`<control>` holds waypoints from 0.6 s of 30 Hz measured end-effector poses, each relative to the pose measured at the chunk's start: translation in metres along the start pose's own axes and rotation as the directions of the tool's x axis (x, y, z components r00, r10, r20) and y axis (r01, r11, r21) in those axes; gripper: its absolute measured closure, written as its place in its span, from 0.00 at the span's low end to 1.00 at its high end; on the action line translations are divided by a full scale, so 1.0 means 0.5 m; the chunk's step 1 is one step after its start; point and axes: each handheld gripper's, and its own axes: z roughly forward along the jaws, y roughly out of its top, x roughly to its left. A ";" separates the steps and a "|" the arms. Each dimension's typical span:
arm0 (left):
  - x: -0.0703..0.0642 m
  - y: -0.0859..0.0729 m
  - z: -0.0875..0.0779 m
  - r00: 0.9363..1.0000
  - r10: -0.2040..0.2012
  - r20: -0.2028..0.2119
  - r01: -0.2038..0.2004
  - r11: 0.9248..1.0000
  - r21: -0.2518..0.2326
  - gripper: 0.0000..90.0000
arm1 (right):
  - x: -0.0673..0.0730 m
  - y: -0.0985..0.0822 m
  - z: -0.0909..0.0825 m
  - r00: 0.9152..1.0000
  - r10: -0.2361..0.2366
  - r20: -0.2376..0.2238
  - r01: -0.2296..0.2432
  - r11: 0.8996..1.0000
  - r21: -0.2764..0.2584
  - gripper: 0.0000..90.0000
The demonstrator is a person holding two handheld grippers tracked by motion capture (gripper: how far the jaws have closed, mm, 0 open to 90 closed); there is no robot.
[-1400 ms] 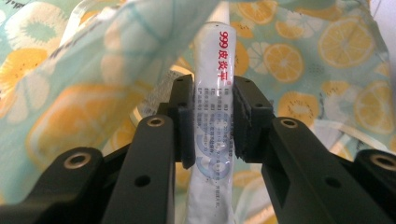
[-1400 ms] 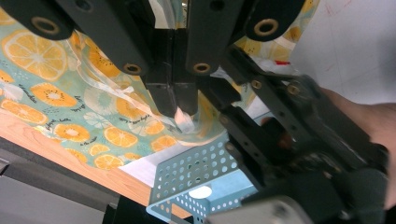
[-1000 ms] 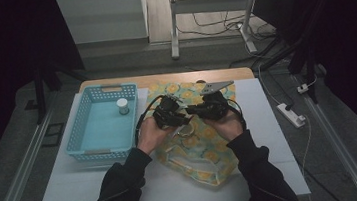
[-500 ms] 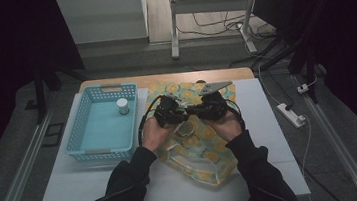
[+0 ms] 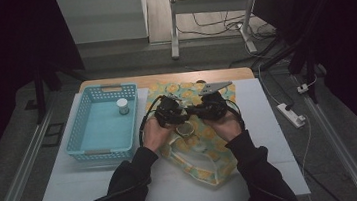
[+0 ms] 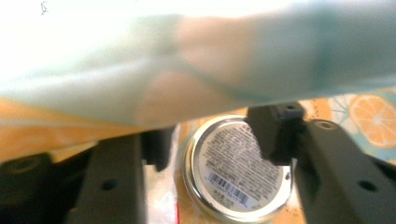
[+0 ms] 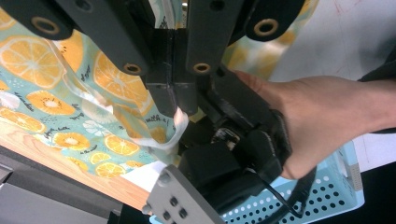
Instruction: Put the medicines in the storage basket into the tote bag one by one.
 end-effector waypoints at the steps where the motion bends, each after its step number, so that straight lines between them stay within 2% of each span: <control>1: -0.002 0.001 -0.004 1.000 -0.001 0.004 0.001 1.000 -0.003 0.51 | 0.000 0.000 0.000 1.000 0.000 -0.001 0.000 1.000 -0.001 1.00; 10: -0.007 0.000 -0.043 0.998 0.030 0.061 -0.030 1.000 0.007 0.32 | -0.003 0.000 -0.004 1.000 0.002 0.001 -0.002 1.000 -0.002 1.00; 15: -0.004 -0.005 -0.069 0.994 0.025 0.106 -0.027 1.000 0.013 0.22 | -0.004 0.000 -0.004 1.000 0.004 0.000 -0.004 1.000 -0.003 1.00; 18: -0.001 -0.008 -0.084 0.994 0.020 0.103 -0.022 1.000 0.011 0.20 | -0.004 0.000 -0.004 1.000 0.005 0.001 -0.005 1.000 -0.001 1.00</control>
